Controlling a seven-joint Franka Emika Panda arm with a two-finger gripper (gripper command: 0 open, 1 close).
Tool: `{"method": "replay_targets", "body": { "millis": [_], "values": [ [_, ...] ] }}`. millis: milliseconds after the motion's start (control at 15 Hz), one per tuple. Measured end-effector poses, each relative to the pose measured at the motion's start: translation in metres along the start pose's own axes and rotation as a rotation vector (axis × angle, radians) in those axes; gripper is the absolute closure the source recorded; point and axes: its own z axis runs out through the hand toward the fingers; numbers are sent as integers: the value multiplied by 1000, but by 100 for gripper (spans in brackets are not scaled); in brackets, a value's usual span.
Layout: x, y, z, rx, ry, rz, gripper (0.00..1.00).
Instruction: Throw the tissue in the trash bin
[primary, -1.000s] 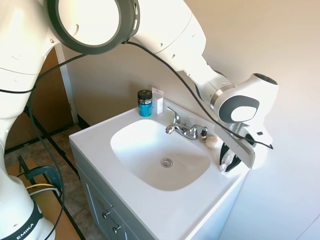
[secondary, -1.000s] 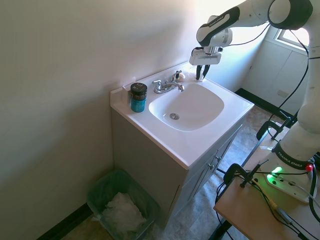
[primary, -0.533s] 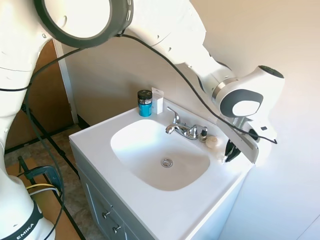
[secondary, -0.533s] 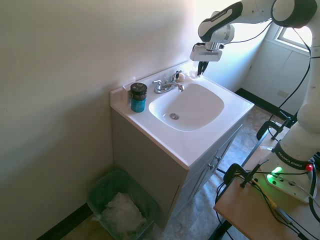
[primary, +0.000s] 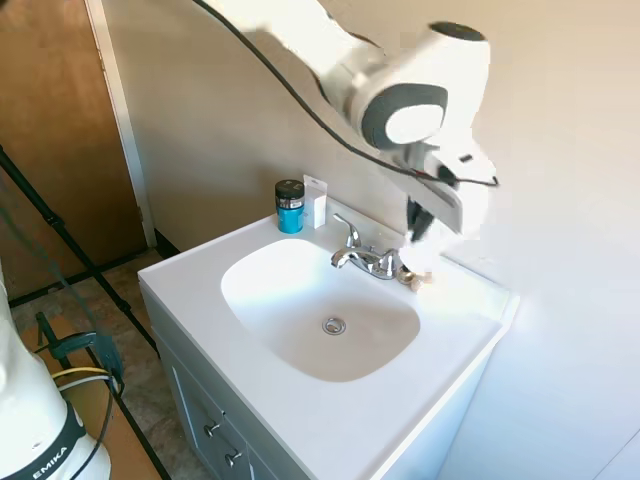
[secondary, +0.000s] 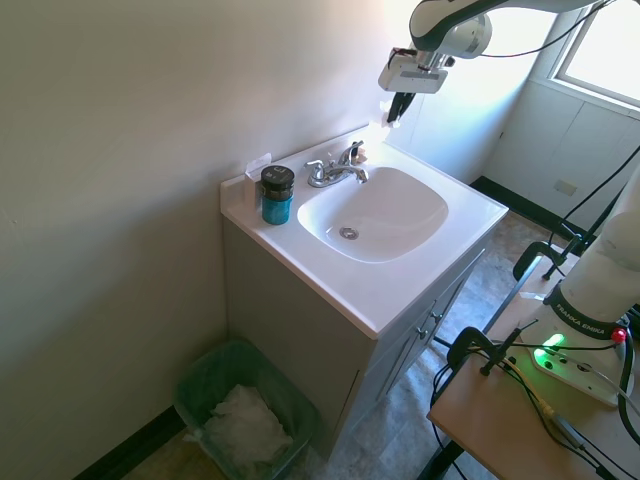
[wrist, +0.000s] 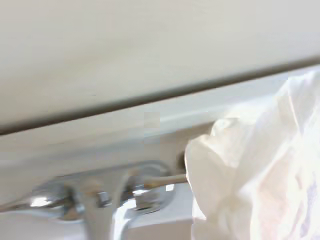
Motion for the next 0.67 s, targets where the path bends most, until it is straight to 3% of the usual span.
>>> {"method": "replay_targets", "body": {
  "millis": [333,533,667],
  "values": [
    [-208,-71,-44,31,80,-147,100],
    [-312,-98,-38,23,106,-241,100],
    [-357,-110,-22,3,113,-280,100]
  ]
}}
